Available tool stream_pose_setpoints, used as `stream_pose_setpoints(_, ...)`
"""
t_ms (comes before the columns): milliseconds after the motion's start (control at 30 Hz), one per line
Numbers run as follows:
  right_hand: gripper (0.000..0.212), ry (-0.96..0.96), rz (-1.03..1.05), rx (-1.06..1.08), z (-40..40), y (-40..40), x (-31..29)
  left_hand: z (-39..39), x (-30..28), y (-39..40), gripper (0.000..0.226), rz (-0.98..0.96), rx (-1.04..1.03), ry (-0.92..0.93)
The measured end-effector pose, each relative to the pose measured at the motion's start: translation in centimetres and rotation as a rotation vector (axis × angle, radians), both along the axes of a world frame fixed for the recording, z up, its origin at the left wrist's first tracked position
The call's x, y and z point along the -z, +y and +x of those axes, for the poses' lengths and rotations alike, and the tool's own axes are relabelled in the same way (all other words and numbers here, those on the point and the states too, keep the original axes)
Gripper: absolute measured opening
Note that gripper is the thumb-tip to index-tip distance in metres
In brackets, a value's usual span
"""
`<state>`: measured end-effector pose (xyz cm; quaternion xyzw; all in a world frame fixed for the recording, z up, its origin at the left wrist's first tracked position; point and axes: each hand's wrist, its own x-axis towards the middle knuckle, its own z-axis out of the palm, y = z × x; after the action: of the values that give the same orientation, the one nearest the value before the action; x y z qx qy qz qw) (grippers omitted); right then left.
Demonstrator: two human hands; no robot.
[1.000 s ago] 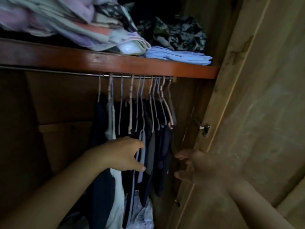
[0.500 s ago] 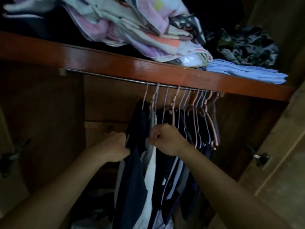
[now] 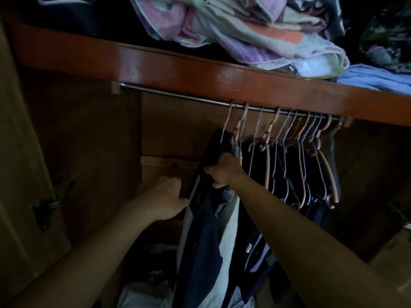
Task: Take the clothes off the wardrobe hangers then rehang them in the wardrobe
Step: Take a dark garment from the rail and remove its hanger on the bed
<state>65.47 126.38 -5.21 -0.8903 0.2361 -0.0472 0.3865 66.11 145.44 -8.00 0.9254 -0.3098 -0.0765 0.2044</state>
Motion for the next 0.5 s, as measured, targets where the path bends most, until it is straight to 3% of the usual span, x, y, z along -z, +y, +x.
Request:
stream_pose_setpoints(267,0.029,-0.105,-0.205,0.014,-0.5,0.0,0.1,0.5,0.4,0.2,0.072,0.023,-0.034,-0.122)
stream_pose_setpoints(400,0.046,-0.185,-0.305,-0.044,-1.2,-0.3,0.2,0.6,-0.1,-0.3,0.066,-0.066,0.007,-0.055)
stream_pose_setpoints(500,0.045,-0.29,-0.28,-0.024,-1.5,-0.6,-0.1,0.4,-0.5,-1.0,0.053,-0.18,0.034,-0.033)
